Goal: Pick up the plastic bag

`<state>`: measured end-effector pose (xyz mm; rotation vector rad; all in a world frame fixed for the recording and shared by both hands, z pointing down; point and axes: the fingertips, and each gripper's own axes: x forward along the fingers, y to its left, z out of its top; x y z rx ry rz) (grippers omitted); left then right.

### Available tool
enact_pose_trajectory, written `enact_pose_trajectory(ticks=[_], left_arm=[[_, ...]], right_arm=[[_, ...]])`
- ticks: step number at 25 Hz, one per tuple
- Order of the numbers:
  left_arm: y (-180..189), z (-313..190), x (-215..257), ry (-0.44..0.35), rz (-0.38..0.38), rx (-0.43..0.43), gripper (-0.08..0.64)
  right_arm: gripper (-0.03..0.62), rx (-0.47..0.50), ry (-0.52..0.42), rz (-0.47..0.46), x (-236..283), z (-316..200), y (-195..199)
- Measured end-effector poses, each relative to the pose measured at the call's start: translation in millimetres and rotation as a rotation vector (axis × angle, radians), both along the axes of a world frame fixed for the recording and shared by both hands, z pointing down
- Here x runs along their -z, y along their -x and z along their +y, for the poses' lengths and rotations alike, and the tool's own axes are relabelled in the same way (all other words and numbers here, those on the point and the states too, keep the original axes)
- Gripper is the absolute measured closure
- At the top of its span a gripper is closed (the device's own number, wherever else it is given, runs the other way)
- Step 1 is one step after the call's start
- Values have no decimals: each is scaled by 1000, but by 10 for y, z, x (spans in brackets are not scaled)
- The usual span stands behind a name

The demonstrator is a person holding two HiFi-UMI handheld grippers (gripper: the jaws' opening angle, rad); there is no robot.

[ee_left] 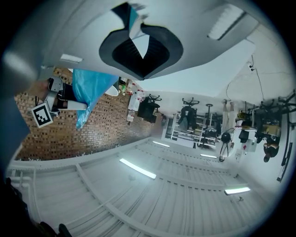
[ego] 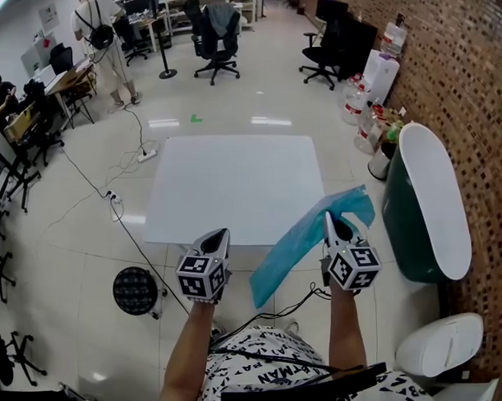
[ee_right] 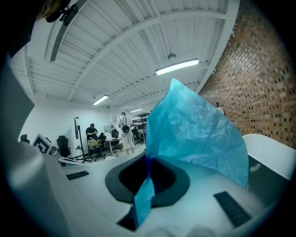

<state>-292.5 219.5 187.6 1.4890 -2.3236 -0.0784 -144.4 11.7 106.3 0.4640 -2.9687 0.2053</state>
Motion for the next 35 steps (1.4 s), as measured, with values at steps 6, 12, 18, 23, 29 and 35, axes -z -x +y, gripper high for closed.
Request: enact_pose_trajectory(ticks=[6, 12, 18, 23, 29, 35], left_arm=[[-85, -113, -9, 27, 1, 30, 560], [-188, -311, -39, 49, 17, 105, 560], [-89, -378, -211, 67, 47, 164, 560], [212, -215, -443, 94, 75, 152, 560], [708, 79, -690, 126, 120, 194, 560], [1024, 407, -1029, 161, 182, 232, 560]], right_arm=[[583, -11, 74, -69, 167, -837, -238], [583, -8, 102, -104, 397, -1914, -380], [583, 87, -82, -9, 630, -2356, 389], [583, 261, -395, 153, 484, -1832, 1596], [583, 725, -846, 526, -750, -253, 2871], [583, 1044, -917, 727, -2322, 962, 3059]])
